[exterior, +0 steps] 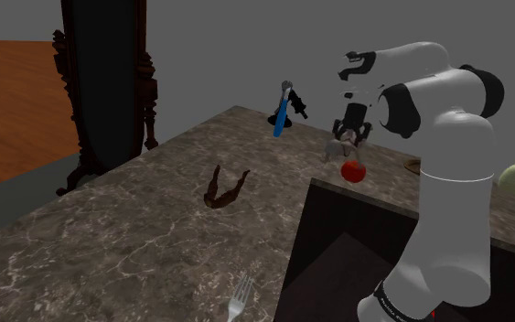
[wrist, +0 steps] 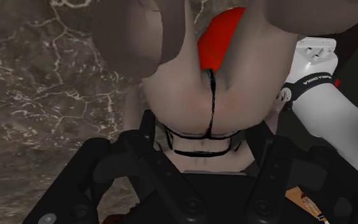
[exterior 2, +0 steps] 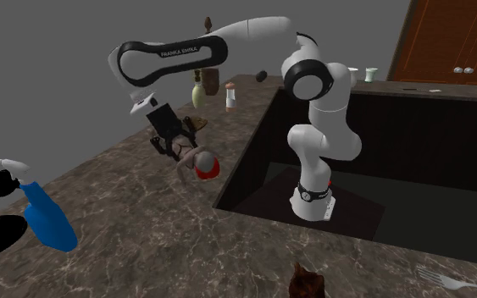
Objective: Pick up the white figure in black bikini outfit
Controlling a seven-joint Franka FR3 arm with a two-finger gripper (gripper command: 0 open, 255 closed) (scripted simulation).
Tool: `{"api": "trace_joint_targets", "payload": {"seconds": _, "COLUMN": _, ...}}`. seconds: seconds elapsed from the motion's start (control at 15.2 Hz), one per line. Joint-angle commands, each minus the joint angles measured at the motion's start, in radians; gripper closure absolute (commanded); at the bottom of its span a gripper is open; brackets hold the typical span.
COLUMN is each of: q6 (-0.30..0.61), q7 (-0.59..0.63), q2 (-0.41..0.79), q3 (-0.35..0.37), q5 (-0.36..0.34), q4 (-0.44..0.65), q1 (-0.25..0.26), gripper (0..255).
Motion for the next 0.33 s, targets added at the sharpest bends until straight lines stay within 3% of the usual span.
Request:
{"api": "trace_joint_targets", "payload": {"seconds": 0.0, "q6": -0.024, "q7": 0.006, "q2": -0.007, "q3": -0.003, "q5": -0.005, "q4": 0.022, "q1": -0.002, "gripper": 255}}
{"api": "trace_joint_targets", "payload": {"seconds": 0.26, "q6": -0.052, "q7": 0.011, "q2": -0.009, "q3": -0.003, "q5": -0.006, "q4": 0.052, "q1": -0.01, "gripper": 255}}
